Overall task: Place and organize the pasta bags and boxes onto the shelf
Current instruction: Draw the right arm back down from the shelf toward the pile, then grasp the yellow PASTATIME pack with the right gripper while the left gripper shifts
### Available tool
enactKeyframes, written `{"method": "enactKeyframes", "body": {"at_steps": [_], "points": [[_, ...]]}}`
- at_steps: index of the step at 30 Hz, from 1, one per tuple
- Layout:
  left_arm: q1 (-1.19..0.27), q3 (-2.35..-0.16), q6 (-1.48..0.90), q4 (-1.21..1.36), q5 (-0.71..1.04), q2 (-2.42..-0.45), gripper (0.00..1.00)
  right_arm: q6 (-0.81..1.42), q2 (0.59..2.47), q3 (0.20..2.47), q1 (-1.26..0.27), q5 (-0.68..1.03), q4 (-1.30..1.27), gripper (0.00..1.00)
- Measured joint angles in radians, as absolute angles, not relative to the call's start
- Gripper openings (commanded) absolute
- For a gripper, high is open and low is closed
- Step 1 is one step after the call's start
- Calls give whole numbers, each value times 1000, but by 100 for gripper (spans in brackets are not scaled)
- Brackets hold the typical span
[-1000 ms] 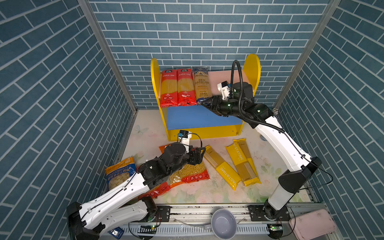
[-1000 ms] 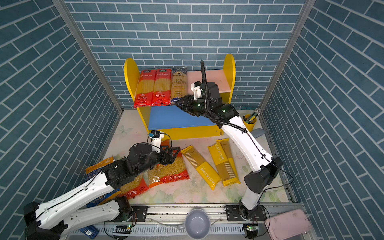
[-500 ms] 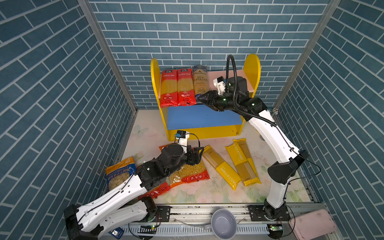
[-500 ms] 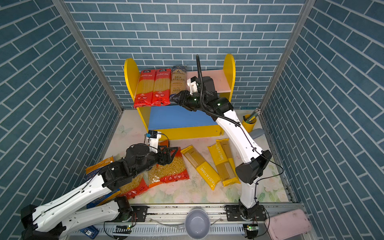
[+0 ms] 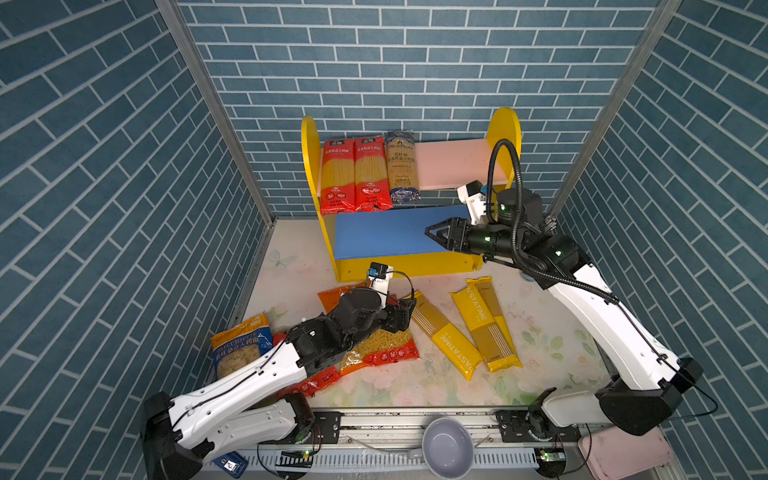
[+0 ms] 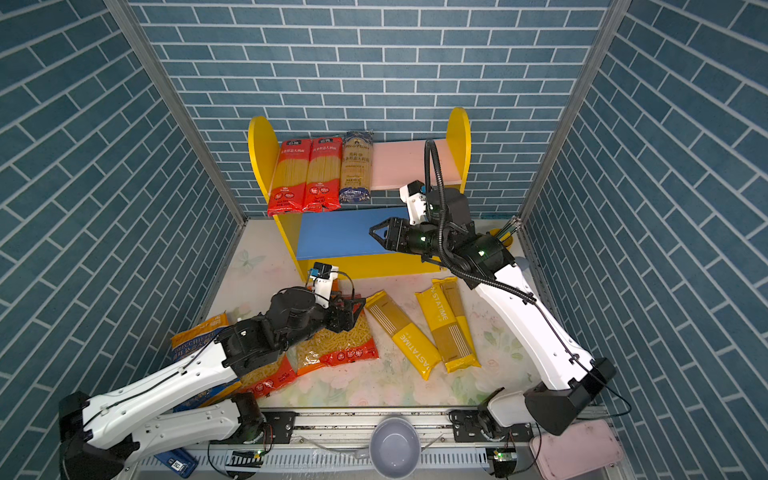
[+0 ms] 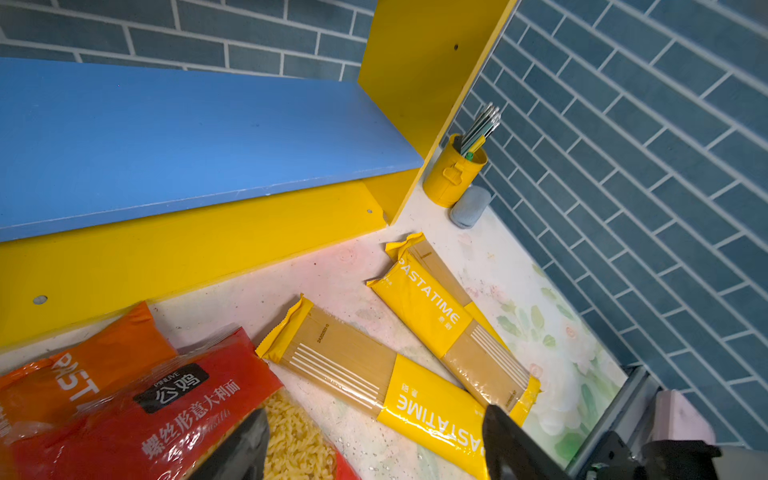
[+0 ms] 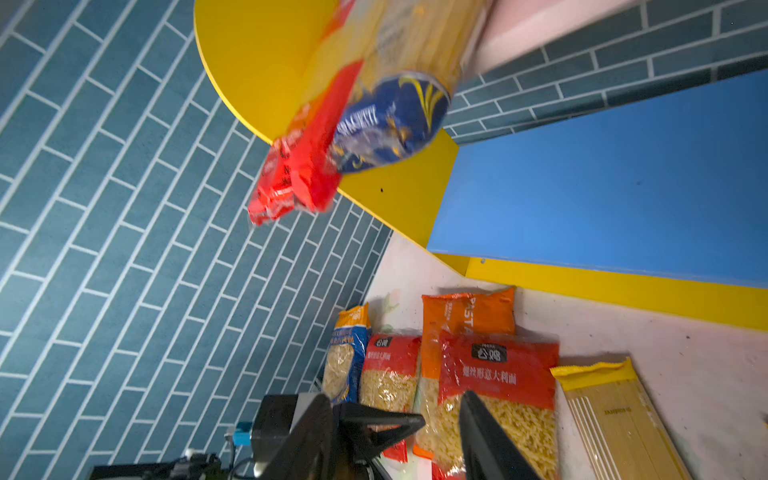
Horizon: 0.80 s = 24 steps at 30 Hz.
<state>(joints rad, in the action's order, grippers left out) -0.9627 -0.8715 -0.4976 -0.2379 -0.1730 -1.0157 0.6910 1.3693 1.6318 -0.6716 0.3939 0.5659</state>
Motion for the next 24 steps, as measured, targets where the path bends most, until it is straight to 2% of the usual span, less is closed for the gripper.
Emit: {"method": "enactKeyframes", "body": {"at_steps": [13,24], "points": [[-1013,-863,-474,-166,-243,-1155,92,676,1188,1121,-674,358,557,49],[-1035,-776,-547,-97,-228,-1241,93,675,1276,847,-553,321,548,50]]}}
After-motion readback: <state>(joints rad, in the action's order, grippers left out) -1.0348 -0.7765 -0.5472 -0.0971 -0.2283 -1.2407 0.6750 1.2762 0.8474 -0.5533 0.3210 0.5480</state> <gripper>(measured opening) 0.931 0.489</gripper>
